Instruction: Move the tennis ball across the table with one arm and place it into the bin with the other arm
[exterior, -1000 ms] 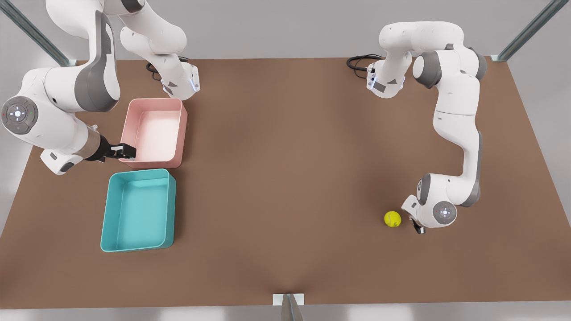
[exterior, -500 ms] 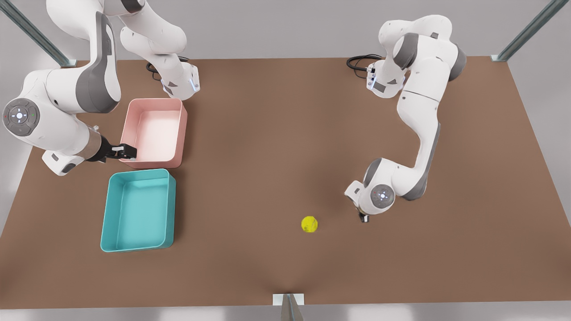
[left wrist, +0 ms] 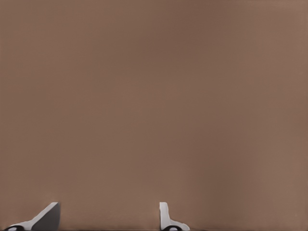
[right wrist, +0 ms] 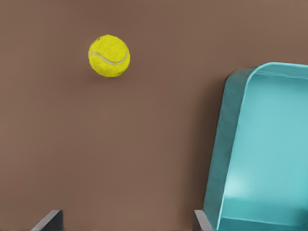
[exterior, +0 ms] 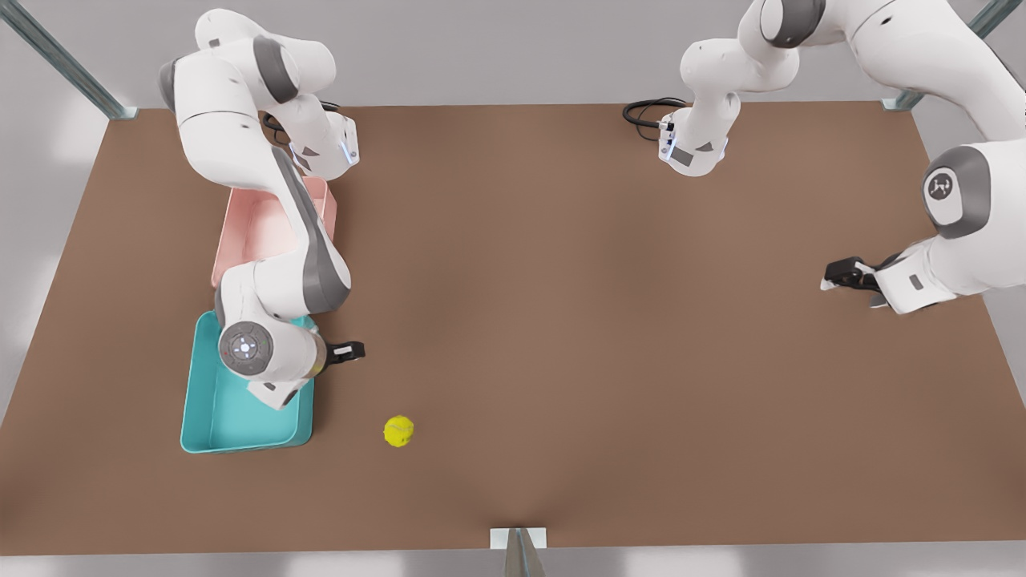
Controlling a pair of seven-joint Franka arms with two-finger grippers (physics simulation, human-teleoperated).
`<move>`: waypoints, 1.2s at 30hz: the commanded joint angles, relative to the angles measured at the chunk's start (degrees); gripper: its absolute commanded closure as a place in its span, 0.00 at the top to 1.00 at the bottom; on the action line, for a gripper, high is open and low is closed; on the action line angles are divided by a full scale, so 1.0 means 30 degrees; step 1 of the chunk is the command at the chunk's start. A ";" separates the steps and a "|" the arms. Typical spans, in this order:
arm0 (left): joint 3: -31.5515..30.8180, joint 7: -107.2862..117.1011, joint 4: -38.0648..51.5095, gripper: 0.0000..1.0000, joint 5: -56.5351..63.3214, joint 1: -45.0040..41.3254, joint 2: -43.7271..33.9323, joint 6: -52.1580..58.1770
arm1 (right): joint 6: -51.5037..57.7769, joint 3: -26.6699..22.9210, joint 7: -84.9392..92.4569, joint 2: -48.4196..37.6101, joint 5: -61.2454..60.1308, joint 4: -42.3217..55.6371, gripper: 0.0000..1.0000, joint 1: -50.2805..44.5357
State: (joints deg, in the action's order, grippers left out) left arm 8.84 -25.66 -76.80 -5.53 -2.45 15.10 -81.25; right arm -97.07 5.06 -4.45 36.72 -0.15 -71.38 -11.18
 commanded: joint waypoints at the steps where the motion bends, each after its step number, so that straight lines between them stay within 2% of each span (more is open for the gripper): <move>1: -0.0895 0.9375 -0.0035 1.00 0.1258 -0.0033 -0.0318 0.0832 | -0.4412 0.0011 -0.3058 0.1265 -0.0039 0.0501 1.00 -0.0112; 3: -0.1072 0.9345 -0.0152 1.00 0.1405 0.0026 -0.0991 0.1182 | -0.4879 0.0011 -0.3088 0.3199 -0.0010 0.2817 1.00 -0.0200; 8: -0.1072 0.8789 -0.0240 1.00 0.1318 0.0348 -0.0435 0.0774 | -0.9948 -0.0106 -0.2619 0.5221 -0.0009 0.2905 1.00 -0.0258; 12: -0.1072 0.8789 -0.1294 1.00 0.1230 0.0348 -0.0523 0.0364 | -1.2087 -0.0194 -0.1331 0.6421 0.0020 0.3022 1.00 -0.0053; 18: -0.1072 0.8789 -0.1295 1.00 0.1200 0.0406 -0.0435 0.0363 | -1.2761 -0.0164 -0.1242 0.7506 -0.0009 0.3491 1.00 -0.0053; 27: -0.1072 0.8789 -0.1295 1.00 0.1200 0.0494 -0.0054 0.0070 | -1.2381 -0.0194 -0.1008 0.7155 0.0254 0.1265 1.00 -0.0229; 36: -0.1072 0.8818 -0.1265 1.00 0.1200 0.0524 -0.0054 0.0041 | -1.2263 -0.0194 -0.1154 0.7184 0.0284 0.1177 1.00 -0.0610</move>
State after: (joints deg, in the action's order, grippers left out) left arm 5.62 -2.80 -80.62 -1.94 -0.88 15.01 -81.05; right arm -133.85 4.48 -8.09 58.35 0.82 -67.88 -12.92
